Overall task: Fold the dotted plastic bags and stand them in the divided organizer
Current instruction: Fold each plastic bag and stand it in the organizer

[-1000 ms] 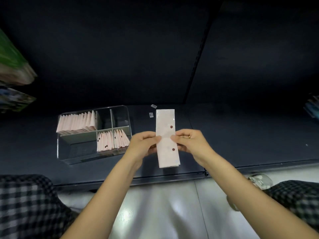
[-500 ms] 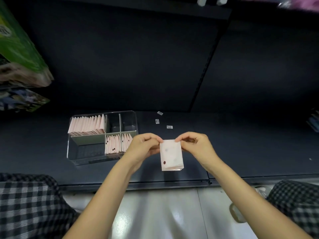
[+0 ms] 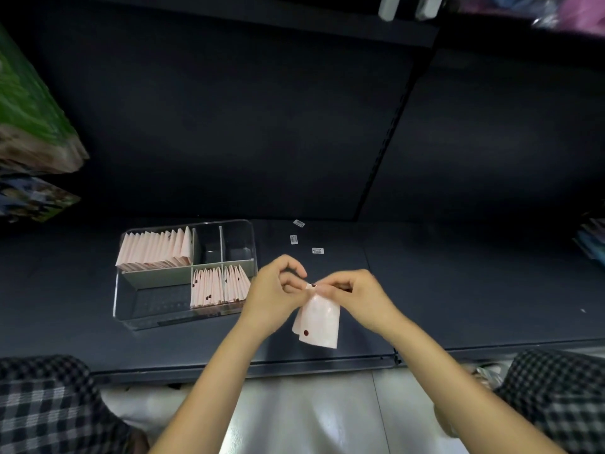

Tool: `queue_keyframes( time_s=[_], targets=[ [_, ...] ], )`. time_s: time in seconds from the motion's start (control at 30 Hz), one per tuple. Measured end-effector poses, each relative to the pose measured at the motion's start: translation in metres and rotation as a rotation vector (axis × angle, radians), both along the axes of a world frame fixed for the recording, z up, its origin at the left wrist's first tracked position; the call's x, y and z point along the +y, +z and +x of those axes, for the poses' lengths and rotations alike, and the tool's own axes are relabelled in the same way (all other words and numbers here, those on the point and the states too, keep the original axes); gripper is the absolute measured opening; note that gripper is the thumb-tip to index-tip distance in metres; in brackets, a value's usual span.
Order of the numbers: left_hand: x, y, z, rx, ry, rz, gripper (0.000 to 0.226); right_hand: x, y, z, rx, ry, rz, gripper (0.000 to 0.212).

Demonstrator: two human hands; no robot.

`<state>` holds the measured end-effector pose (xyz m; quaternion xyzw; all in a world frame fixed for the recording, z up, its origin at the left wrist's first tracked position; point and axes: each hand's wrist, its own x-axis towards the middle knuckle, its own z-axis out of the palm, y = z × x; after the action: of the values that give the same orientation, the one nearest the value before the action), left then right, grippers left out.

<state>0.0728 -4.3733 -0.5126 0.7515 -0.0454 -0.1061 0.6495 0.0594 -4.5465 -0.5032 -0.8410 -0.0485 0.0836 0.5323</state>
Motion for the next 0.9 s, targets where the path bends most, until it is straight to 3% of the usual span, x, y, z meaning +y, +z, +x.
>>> queue_keyframes(
  time_s=[0.1,0.23,0.37,0.43,0.6,0.73,0.83,0.9],
  targets=[
    [0.004,-0.004,0.002,0.037,-0.003,-0.002,0.022,0.003,-0.001,0.004,-0.051,-0.069,0.001,0.014],
    [0.009,-0.014,0.000,0.141,-0.049,-0.047,0.012,0.005,0.000,0.011,-0.041,-0.189,0.181,0.016],
    [0.014,-0.023,0.001,0.174,0.128,-0.110,0.013,0.020,-0.020,0.010,0.199,-0.218,0.356,0.011],
    [0.018,-0.027,0.001,0.217,0.193,-0.157,0.012,0.030,-0.032,0.008,0.313,-0.209,0.334,0.011],
    [0.021,-0.041,-0.003,0.375,0.197,-0.185,0.009,0.045,-0.048,0.014,0.319,-0.335,0.278,0.009],
    [0.028,-0.056,0.004,0.072,0.346,0.258,0.011,0.063,-0.061,0.013,0.107,-0.487,-0.094,0.020],
    [0.030,-0.060,0.007,-0.172,0.274,0.467,0.004,0.087,-0.064,0.016,0.134,-0.329,-0.122,0.026],
    [0.029,-0.064,0.011,-0.248,0.190,0.498,0.010,0.098,-0.068,0.026,0.173,-0.299,-0.128,0.032]
  ],
)
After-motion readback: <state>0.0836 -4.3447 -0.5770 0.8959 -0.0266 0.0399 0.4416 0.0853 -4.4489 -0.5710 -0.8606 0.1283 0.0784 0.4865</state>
